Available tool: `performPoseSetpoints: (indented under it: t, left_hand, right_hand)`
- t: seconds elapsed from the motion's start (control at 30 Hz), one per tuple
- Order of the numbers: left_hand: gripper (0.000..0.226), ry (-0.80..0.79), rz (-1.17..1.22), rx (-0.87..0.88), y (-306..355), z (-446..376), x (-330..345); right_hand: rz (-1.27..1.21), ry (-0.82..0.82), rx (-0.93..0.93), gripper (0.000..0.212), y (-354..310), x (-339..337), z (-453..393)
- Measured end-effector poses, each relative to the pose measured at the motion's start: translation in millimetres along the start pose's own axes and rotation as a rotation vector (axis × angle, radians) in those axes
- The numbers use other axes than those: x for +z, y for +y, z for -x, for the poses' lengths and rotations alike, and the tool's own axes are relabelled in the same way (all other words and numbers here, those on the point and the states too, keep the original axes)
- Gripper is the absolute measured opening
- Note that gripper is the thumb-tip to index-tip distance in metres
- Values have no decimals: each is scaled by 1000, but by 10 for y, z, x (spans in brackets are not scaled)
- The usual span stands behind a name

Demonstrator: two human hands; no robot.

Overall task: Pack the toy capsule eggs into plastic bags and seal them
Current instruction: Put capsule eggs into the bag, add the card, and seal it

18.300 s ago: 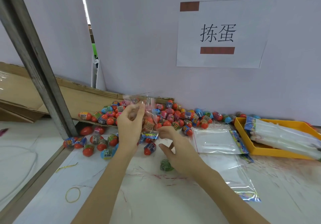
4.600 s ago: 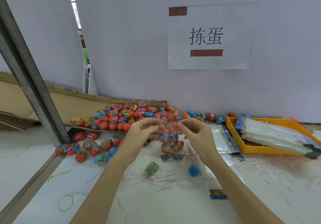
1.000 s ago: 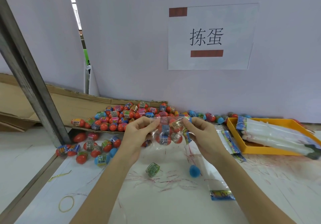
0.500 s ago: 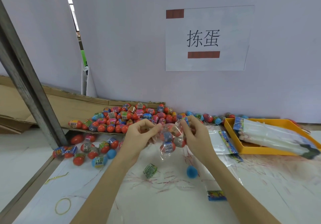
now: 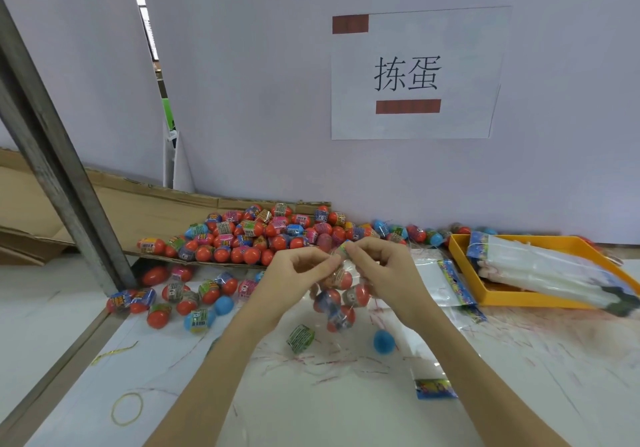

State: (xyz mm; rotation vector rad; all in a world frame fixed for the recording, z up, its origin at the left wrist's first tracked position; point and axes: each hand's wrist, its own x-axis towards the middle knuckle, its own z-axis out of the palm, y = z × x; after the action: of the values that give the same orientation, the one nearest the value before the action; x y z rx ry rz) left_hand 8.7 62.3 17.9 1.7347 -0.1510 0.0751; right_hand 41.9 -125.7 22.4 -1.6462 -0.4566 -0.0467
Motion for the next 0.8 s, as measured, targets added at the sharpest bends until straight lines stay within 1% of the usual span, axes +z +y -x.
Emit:
performPoseSetpoints:
  t: [0.1, 0.17, 0.23, 0.3, 0.33, 0.4, 0.47, 0.5, 0.57, 0.63, 0.67, 0.7, 0.73, 0.77, 0.8]
  left_hand:
    - [24, 49, 143, -69, 5, -16, -48]
    - [19, 75, 184, -99, 10, -25, -78]
    - [12, 89, 151, -85, 0, -29, -85]
    - [9, 141, 136, -56, -5, -25, -67]
    - [9, 183, 144, -39, -12, -23, -52]
    - [9, 287, 152, -6, -25, -34, -32]
    - [10, 374, 167, 17, -52, -52, -22]
    - [9, 403, 181, 24, -64, -61, -20]
    - [9, 435, 193, 25, -90, -75, -4]
    - [9, 417, 301, 0, -68, -85, 32]
    - [12, 402, 429, -30, -31, -88, 40]
    - [19, 383, 568, -70, 7, -93, 40]
    - [33, 358, 659, -116, 15, -102, 15]
    - [48, 313, 651, -172, 24, -111, -21]
    - [58, 260, 568, -226, 30, -104, -58]
  right_hand:
    - [-17, 98, -47, 20, 23, 7, -8]
    - [-28, 120, -71, 19, 23, 4, -7]
    - [-24, 113, -82, 19, 41, 5, -12]
    - [-66, 131, -35, 22, 46, 29, -10]
    - [-108, 140, 18, 28, 47, 38, -12]
    - [-232, 107, 151, 40, 47, 27, -28]
    - [-331, -7, 262, 47, 44, -2, -38]
    - [-342, -75, 289, 48, 53, -4, -31]
    - [-318, -149, 272, 47, 67, 26, -10]
    - [-306, -126, 224, 37, 72, 33, -7]
    - [-308, -122, 213, 31, 65, 13, -16]
    - [-303, -149, 211, 27, 57, -26, -27]
    - [-294, -207, 218, 24, 55, -73, -32]
    - [-278, -279, 225, 25, 60, -116, -33]
    - [-246, -344, 227, 31, 66, -151, -32]
